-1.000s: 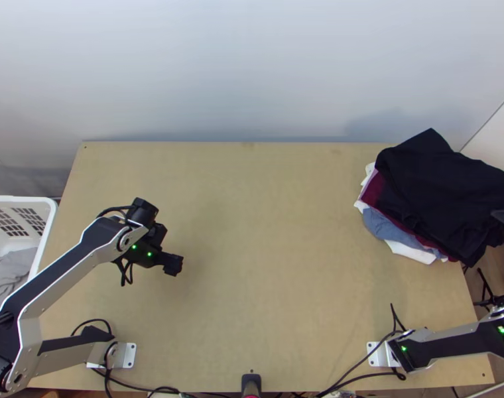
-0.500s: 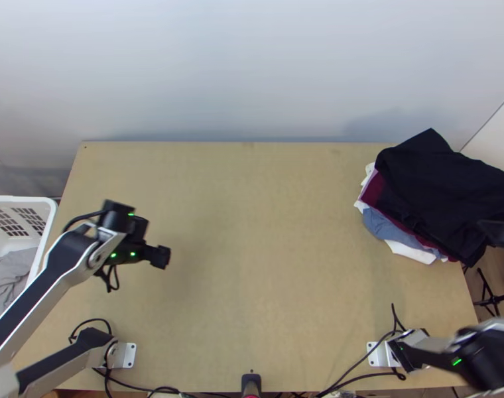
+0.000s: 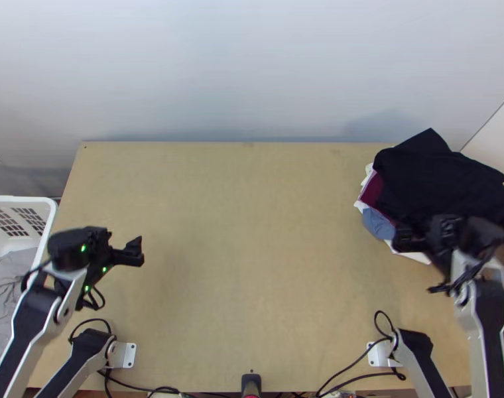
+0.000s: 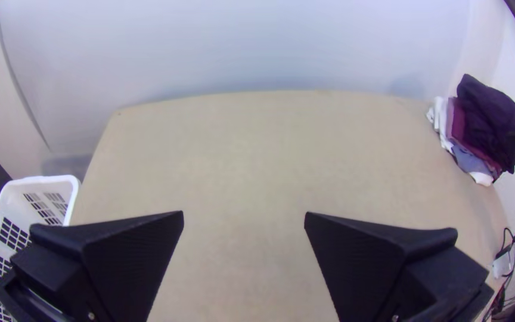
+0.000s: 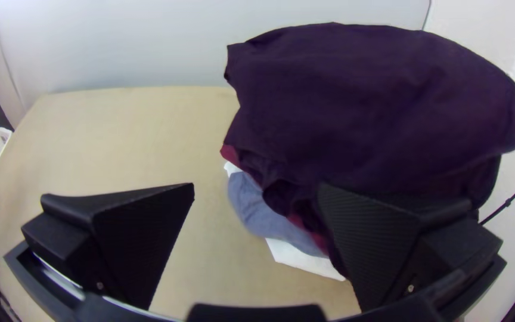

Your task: Fold the t-shirt

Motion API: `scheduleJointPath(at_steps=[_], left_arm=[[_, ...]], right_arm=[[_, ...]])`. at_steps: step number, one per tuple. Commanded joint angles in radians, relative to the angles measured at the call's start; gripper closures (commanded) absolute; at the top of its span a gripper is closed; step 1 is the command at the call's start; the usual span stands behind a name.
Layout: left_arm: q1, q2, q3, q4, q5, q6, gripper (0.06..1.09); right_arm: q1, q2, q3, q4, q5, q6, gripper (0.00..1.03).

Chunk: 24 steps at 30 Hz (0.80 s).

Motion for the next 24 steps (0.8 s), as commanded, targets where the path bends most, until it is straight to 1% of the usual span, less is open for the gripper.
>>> scheduleJointPath(at_steps=[1, 2, 6, 9, 11, 14, 17, 21, 24], left_arm=[[0.015, -0.234, -0.215, 0.211, -0.018, 0.120, 0.10], [0.020, -0.261, -0.249, 0.247, -0.018, 0.136, 0.10], [0.040, -0.297, -0.318, 0.343, -0.018, 0.143, 0.10], [0.086, -0.324, -0.381, 0.411, -0.018, 0.147, 0.10], [0.109, -0.375, -0.439, 0.426, -0.018, 0.146, 0.10], [0.150, -0.499, -0.492, 0.432, -0.016, 0.147, 0.10], [0.170, -0.678, -0.545, 0.421, 0.025, 0.147, 0.10], [0.160, -0.677, -0.573, 0.457, 0.030, 0.158, 0.11], [0.155, -0.678, -0.602, 0.478, 0.028, 0.156, 0.10]], right_arm=[[0.246, -0.163, -0.224, 0.232, 0.178, 0.086, 0.06], [0.252, -0.173, -0.247, 0.248, 0.178, 0.060, 0.06], [0.253, -0.251, -0.307, 0.311, 0.175, -0.027, 0.06], [0.262, -0.292, -0.375, 0.363, 0.173, -0.039, 0.06], [0.292, -0.289, -0.411, 0.397, 0.175, -0.039, 0.06], [0.296, -0.289, -0.441, 0.437, 0.175, -0.052, 0.06], [0.301, -0.369, -0.511, 0.493, 0.173, -0.061, 0.06], [0.295, -0.487, -0.583, 0.519, 0.184, -0.064, 0.06], [0.292, -0.630, -0.634, 0.521, 0.188, -0.110, 0.06]])
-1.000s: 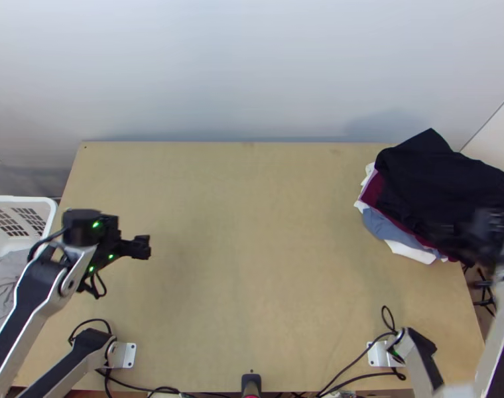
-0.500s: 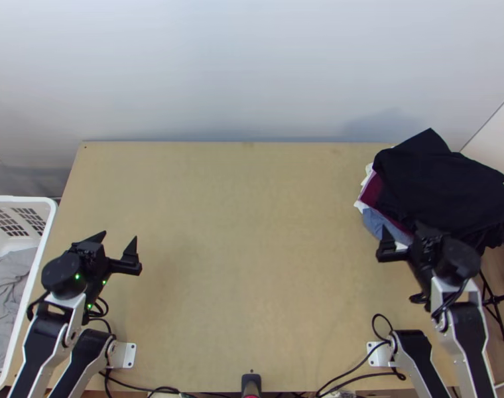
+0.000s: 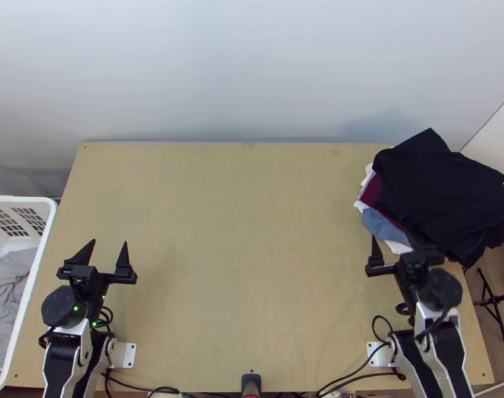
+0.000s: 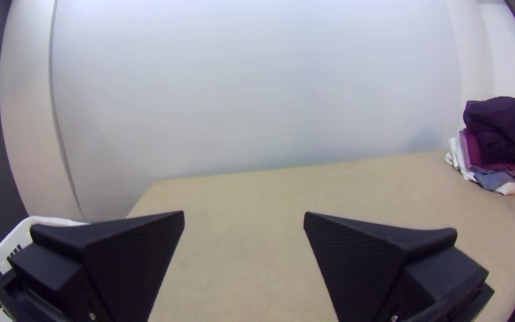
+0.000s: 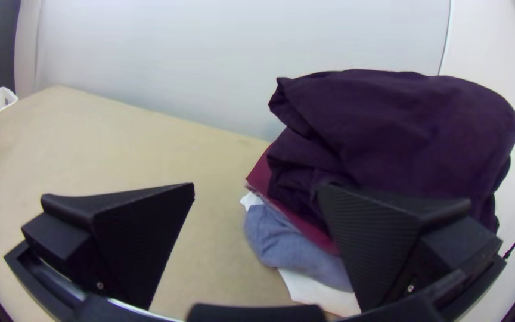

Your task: Fold the t-shirt

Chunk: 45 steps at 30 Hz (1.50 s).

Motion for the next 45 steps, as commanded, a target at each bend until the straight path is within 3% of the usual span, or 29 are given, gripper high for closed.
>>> scheduleJointPath(at_steps=[1, 8, 12, 21, 45], left_arm=[[0.007, -0.080, -0.081, 0.047, 0.013, 0.002, 0.10], [-0.043, -0.080, -0.122, 0.092, 0.013, -0.032, 0.10], [-0.046, -0.080, -0.133, 0.099, 0.015, -0.039, 0.10], [-0.035, -0.078, -0.122, 0.021, 0.013, -0.005, 0.10], [0.005, -0.078, -0.121, 0.018, 0.015, 0.008, 0.10]], right_arm=[[0.007, -0.280, -0.138, 0.036, 0.010, -0.065, 0.06], [-0.071, -0.323, -0.201, 0.031, 0.012, -0.073, 0.04], [-0.052, -0.324, -0.223, 0.091, 0.010, -0.075, 0.04], [-0.085, -0.321, -0.223, 0.093, 0.009, -0.076, 0.04], [-0.085, -0.321, -0.223, 0.093, 0.007, -0.075, 0.04]])
